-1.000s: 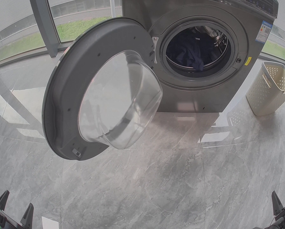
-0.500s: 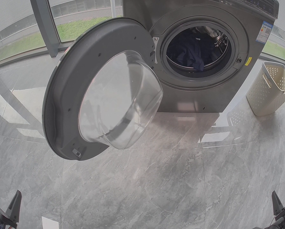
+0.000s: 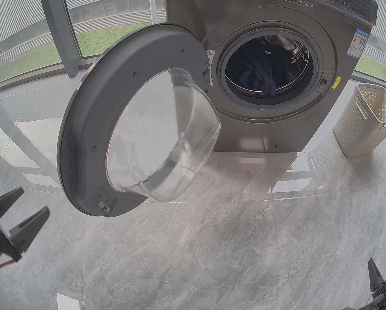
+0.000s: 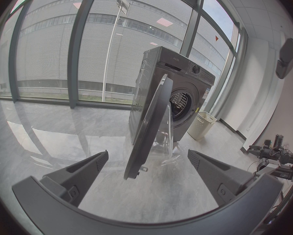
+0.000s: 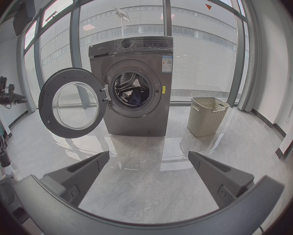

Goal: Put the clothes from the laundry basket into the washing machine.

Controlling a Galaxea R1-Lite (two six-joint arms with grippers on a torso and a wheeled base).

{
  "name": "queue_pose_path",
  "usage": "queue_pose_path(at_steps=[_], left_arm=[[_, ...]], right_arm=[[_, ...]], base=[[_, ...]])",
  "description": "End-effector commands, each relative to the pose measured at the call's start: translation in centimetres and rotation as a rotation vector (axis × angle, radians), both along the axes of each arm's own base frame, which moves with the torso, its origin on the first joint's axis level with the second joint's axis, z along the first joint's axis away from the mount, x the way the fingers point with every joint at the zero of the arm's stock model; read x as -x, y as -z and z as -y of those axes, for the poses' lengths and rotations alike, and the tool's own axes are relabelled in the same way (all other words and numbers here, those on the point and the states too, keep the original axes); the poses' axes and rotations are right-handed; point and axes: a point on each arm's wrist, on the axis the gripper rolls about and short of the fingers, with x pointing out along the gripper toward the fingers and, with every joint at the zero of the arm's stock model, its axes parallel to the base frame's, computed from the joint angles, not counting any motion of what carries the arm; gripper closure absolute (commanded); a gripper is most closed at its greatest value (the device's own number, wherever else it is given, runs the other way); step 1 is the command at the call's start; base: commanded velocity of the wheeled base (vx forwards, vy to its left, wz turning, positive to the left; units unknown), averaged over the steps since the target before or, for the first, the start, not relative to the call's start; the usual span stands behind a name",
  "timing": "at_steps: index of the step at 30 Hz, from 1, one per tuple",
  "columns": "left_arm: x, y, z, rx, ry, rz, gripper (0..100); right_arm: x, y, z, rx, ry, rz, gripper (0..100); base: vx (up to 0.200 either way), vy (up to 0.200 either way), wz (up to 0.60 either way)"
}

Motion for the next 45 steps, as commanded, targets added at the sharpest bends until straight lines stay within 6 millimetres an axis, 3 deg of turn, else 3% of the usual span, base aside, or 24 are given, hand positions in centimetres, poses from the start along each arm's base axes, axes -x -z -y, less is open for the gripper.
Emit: queue_pose_path(at_steps=[1,7,11,15,19,28,35,39,45], left_arm=[[-6.0,-1.4,1.1,-0.008,0.088,-0.074,0],[-8.7,-1.8,2.2,-0.013,0.141,-0.082,0],[-9.1,-1.8,3.2,-0.012,0.192,-0.062,0],[-8.5,-2.1,4.5,0.002,0.283,-0.050,0],[-5.8,-3.1,5.8,0.102,0.436,-0.049,0],[-4.3,-3.7,5.1,0.126,0.419,-0.016,0],[-5.7,-4.9,3.0,0.128,0.192,0.041,0],[-6.9,-4.5,3.1,0.102,0.165,0.018,0],[-10.3,-4.0,4.2,0.044,0.168,-0.020,0]], right_arm=[[0.0,0.4,0.0,0.000,0.000,0.001,0],[0.0,0.4,0.0,0.000,0.000,0.001,0],[0.0,0.4,0.0,0.000,0.000,0.001,0],[0.0,0.4,0.0,0.000,0.000,0.001,0],[0.0,0.4,0.0,0.000,0.000,0.001,0],[0.0,0.4,0.0,0.000,0.000,0.001,0],[0.0,0.4,0.0,0.000,0.000,0.001,0],[0.0,0.4,0.0,0.000,0.000,0.001,0],[0.0,0.4,0.0,0.000,0.000,0.001,0]], base=[[0.000,0.000,0.00],[0.000,0.000,0.00],[0.000,0.000,0.00],[0.000,0.000,0.00],[0.000,0.000,0.00],[0.000,0.000,0.00],[0.000,0.000,0.00],[0.000,0.000,0.00],[0.000,0.000,0.00]])
